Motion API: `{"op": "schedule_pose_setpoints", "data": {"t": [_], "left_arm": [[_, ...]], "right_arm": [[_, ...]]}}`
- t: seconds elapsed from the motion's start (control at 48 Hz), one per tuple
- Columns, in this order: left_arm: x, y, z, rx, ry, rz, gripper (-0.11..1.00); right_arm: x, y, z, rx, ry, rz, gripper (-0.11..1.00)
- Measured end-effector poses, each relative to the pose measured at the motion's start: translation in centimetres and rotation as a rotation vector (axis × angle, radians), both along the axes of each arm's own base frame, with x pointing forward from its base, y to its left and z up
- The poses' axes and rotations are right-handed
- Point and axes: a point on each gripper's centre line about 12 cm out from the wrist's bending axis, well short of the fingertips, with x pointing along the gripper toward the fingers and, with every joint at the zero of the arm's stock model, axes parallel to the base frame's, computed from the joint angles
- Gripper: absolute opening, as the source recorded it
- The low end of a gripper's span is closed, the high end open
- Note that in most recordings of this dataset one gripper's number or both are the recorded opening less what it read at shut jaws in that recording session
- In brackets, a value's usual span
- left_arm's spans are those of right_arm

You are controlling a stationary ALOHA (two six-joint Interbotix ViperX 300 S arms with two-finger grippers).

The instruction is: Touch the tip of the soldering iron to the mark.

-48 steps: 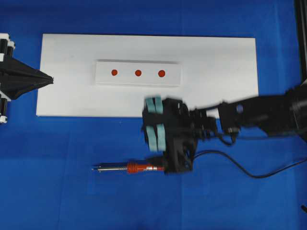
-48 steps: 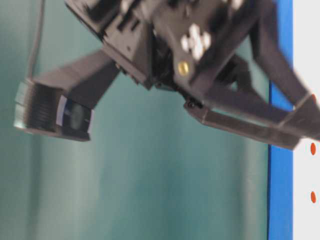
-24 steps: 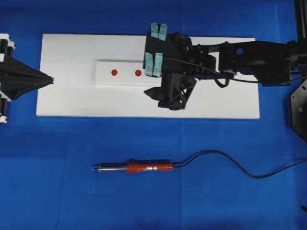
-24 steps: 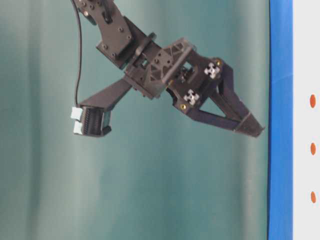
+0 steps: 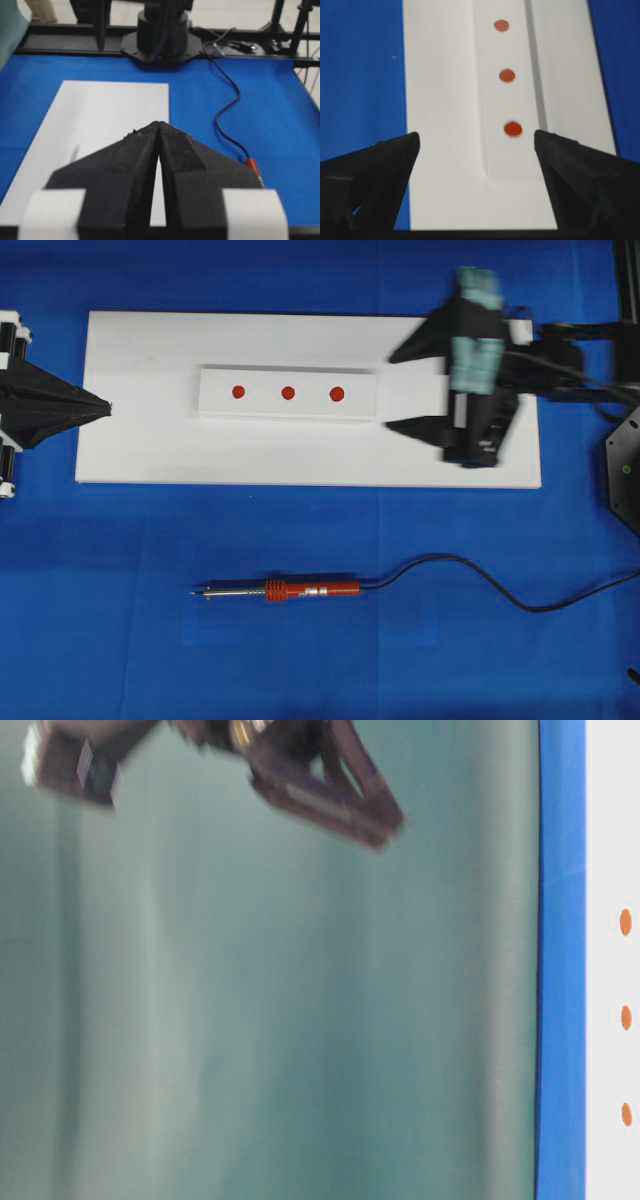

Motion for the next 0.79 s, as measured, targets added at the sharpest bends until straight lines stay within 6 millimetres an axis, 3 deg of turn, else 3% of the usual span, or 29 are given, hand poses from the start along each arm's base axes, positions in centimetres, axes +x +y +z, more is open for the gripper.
{"op": "schedule_pose_setpoints", "data": {"t": [0.187, 0.375, 0.542, 0.792], "left_arm": [[0.0, 0.0, 0.0, 0.0, 0.0, 0.0, 0.0], [0.0, 0.0, 0.0, 0.001, 0.0, -0.002, 0.0], [0.0, 0.0, 0.0, 0.0, -0.002, 0.0, 0.0], [0.0, 0.0, 0.0, 0.0, -0.002, 0.0, 0.0]], "right_arm": [[-5.8, 0.6, 1.8, -0.015, -0.134, 0.001, 0.86], [-10.4, 1.1, 2.1, -0.025, -0.238, 0.0, 0.86], [-12.7, 1.3, 1.0, -0.03, -0.274, 0.001, 0.86], [-14.0, 1.5, -2.0, -0.018, -0.311, -0.002, 0.86]]}}
